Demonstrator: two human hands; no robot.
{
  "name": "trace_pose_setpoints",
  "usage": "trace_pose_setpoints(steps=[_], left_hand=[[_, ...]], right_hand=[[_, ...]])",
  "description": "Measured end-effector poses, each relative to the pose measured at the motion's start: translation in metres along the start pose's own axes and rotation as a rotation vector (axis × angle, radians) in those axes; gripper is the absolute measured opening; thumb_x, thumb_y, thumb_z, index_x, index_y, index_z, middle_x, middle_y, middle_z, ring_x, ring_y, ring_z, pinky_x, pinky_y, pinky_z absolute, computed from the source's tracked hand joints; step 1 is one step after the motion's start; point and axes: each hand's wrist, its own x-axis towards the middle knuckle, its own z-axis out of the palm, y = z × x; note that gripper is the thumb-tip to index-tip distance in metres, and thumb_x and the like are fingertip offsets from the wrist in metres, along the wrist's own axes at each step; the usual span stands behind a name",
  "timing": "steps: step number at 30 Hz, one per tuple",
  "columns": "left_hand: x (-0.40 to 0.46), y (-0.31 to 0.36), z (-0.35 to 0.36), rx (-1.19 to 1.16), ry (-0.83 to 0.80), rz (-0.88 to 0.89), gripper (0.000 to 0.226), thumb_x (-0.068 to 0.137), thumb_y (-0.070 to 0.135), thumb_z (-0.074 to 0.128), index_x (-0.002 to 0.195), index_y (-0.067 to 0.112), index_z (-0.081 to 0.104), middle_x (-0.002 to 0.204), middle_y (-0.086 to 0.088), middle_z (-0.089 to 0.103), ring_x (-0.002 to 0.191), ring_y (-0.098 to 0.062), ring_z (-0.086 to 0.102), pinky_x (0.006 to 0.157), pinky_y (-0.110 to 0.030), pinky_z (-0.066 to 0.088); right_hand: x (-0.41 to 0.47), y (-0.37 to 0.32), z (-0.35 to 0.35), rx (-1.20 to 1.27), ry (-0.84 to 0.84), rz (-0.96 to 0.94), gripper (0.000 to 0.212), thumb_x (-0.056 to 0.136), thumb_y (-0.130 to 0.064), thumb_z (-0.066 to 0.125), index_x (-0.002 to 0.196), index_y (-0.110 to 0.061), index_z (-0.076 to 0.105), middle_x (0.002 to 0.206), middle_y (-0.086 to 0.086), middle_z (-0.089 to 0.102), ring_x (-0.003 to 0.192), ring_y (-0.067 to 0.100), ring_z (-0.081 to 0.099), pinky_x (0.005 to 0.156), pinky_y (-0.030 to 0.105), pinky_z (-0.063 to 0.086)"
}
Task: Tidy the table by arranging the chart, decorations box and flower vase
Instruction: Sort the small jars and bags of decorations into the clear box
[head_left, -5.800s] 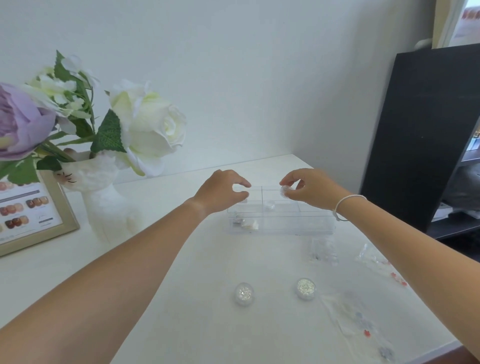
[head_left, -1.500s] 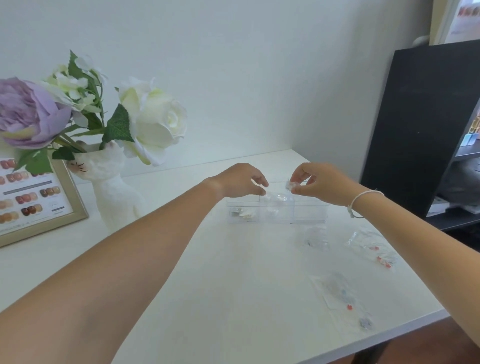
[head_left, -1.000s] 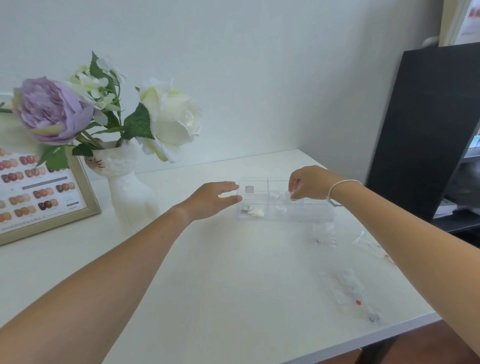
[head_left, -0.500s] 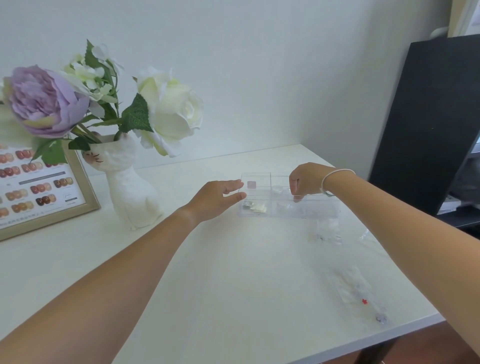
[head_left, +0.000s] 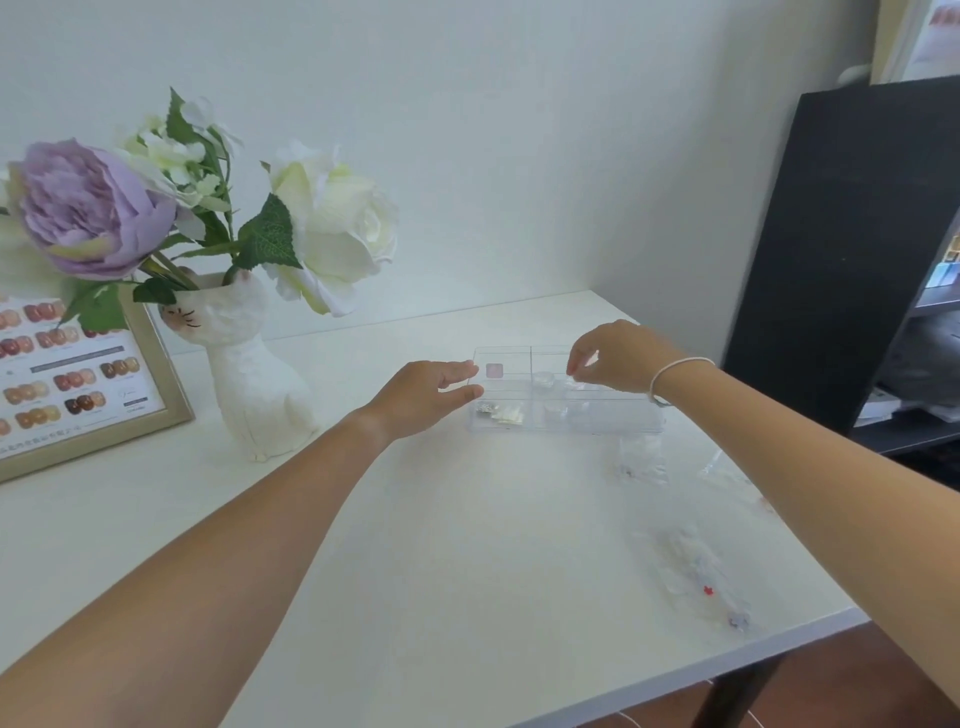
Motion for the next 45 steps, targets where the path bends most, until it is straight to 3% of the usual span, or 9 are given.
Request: trace_pose_setpoints(steps=[5, 9, 13, 19, 22, 26, 30, 41, 45], left_hand=[[0.001, 0.002, -0.001, 0.031, -0.006, 0.000, 0.047, 0.089, 0.036, 0.057, 0.132, 0.020, 0.051, 0.143, 0.009, 0.046, 0.126, -0.014, 0.048, 0.097, -0.014, 0.030], [0.000, 0.007, -0.004, 0.112, -0.007, -0.002, 0.045, 0.090, 0.036, 0.056, 0.131, 0.020, 0.052, 0.143, 0.008, 0.046, 0.128, -0.014, 0.045, 0.099, -0.016, 0.029], [-0.008, 0.021, 0.003, 0.203, 0.103, 0.028, 0.040, 0.089, 0.036, 0.055, 0.128, 0.025, 0.054, 0.142, 0.008, 0.047, 0.131, -0.012, 0.042, 0.105, -0.027, 0.033], [-0.034, 0.062, 0.031, 0.233, 0.177, 0.224, 0.032, 0.090, 0.029, 0.055, 0.120, 0.023, 0.061, 0.132, 0.003, 0.055, 0.121, -0.016, 0.049, 0.095, -0.022, 0.035], [-0.052, 0.086, 0.053, 0.176, 0.120, 0.310, 0.028, 0.089, 0.029, 0.056, 0.115, 0.020, 0.065, 0.124, 0.002, 0.061, 0.117, -0.014, 0.053, 0.102, -0.028, 0.038], [-0.072, 0.108, 0.081, 0.105, -0.092, 0.299, 0.033, 0.084, 0.039, 0.061, 0.115, 0.026, 0.064, 0.115, 0.006, 0.063, 0.100, -0.011, 0.057, 0.079, -0.015, 0.037], [-0.082, 0.120, 0.102, 0.224, -0.312, 0.227, 0.053, 0.076, 0.058, 0.062, 0.122, 0.033, 0.057, 0.113, 0.011, 0.055, 0.092, -0.006, 0.046, 0.082, -0.022, 0.035], [-0.079, 0.124, 0.103, 0.143, -0.416, 0.106, 0.048, 0.072, 0.041, 0.074, 0.114, 0.024, 0.056, 0.092, 0.013, 0.047, 0.089, -0.009, 0.047, 0.073, -0.020, 0.036], [-0.077, 0.120, 0.101, 0.028, -0.411, 0.083, 0.036, 0.074, 0.031, 0.074, 0.102, 0.028, 0.054, 0.086, 0.017, 0.045, 0.078, -0.002, 0.046, 0.067, -0.015, 0.037]], right_hand=[[-0.028, 0.018, -0.008, 0.250, 0.123, -0.025, 0.014, 0.085, -0.019, 0.058, 0.079, -0.030, 0.064, 0.076, -0.022, 0.056, 0.073, 0.004, 0.049, 0.071, 0.024, 0.035], [-0.060, 0.040, -0.010, 0.314, 0.163, 0.025, 0.011, 0.084, -0.018, 0.060, 0.083, -0.025, 0.068, 0.078, -0.022, 0.058, 0.076, 0.011, 0.054, 0.062, 0.017, 0.039], [-0.091, 0.062, -0.011, 0.302, 0.128, 0.098, 0.011, 0.084, -0.021, 0.062, 0.084, -0.032, 0.064, 0.089, -0.014, 0.062, 0.082, 0.012, 0.055, 0.075, 0.024, 0.041], [-0.125, 0.090, -0.007, 0.219, 0.015, 0.235, 0.027, 0.082, -0.035, 0.065, 0.108, -0.031, 0.061, 0.122, -0.005, 0.057, 0.100, 0.012, 0.050, 0.096, 0.033, 0.045], [-0.136, 0.093, -0.004, 0.196, -0.061, 0.302, 0.041, 0.080, -0.040, 0.065, 0.118, -0.031, 0.055, 0.129, -0.002, 0.053, 0.112, 0.019, 0.051, 0.100, 0.034, 0.042], [-0.145, 0.094, 0.001, 0.197, -0.131, 0.374, 0.054, 0.076, -0.041, 0.068, 0.125, -0.029, 0.050, 0.129, 0.001, 0.052, 0.116, 0.022, 0.049, 0.099, 0.034, 0.040], [-0.148, 0.094, 0.004, 0.251, -0.114, 0.415, 0.060, 0.073, -0.042, 0.071, 0.127, -0.031, 0.047, 0.126, 0.003, 0.053, 0.116, 0.024, 0.047, 0.102, 0.041, 0.041], [-0.139, 0.095, 0.004, 0.485, -0.078, 0.505, 0.077, 0.072, -0.023, 0.077, 0.136, -0.026, 0.034, 0.139, 0.010, 0.045, 0.123, 0.030, 0.045, 0.105, 0.038, 0.035], [-0.129, 0.094, -0.004, 0.561, 0.008, 0.484, 0.063, 0.079, -0.019, 0.071, 0.134, -0.019, 0.042, 0.137, 0.011, 0.046, 0.113, 0.028, 0.049, 0.097, 0.035, 0.038]])
